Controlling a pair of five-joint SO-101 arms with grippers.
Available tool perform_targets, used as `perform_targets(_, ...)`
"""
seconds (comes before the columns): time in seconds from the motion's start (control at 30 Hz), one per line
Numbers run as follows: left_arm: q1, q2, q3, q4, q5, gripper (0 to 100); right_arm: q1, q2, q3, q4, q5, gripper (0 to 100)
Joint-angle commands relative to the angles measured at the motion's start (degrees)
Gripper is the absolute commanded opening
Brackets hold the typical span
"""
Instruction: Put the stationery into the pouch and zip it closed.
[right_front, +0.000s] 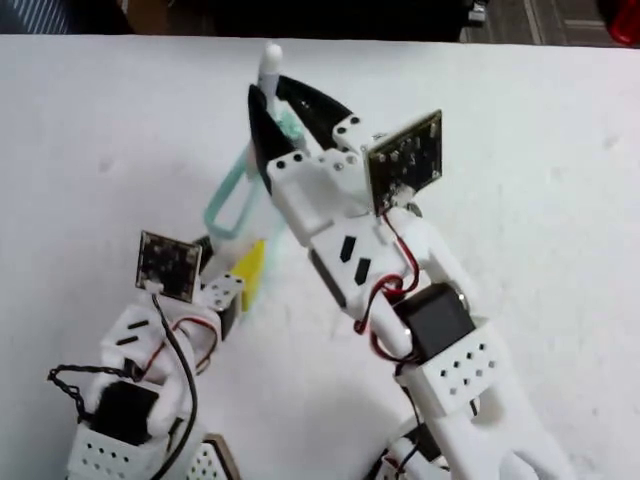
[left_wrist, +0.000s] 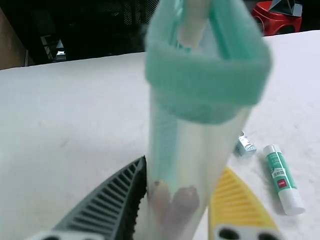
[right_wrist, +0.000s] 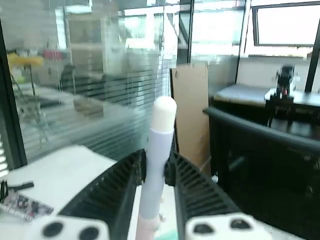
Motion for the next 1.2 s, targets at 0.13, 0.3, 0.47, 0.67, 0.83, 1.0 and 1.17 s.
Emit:
perform_targets(0.13,0.40,-0.04,-2.20,-0.26,0.79,20,0.31,-2.24,-7.47,10.07,-0.18,11.9)
perform_targets(0.3,0.31,-0.04,-2.20,-0.26,0.88,20,-1.54,-2.33,-8.79,12.70,0.00,22.1)
perform_targets(0.47,0.31,-0.04,-2.20,-0.26,0.88,20,-1.27,-2.33,-8.88,12.53,0.00,20.9)
perform_targets(0.67,0.31,-0.04,-2.20,-0.26,0.88,20,-1.27,-2.33,-8.88,12.44,0.00,20.7)
perform_targets(0.83,0.31,-0.04,-2.20,-0.26,0.97,20,-1.27,-2.33,-8.88,12.35,0.00,20.6)
perform_targets(1.0,0.31,-0.04,-2.20,-0.26,1.05,20,-1.27,-2.33,-8.88,12.35,0.00,20.5)
perform_targets(1.17,0.31,-0.04,-2.20,-0.26,1.05,20,-1.27,-2.33,-8.88,12.26,0.00,20.5)
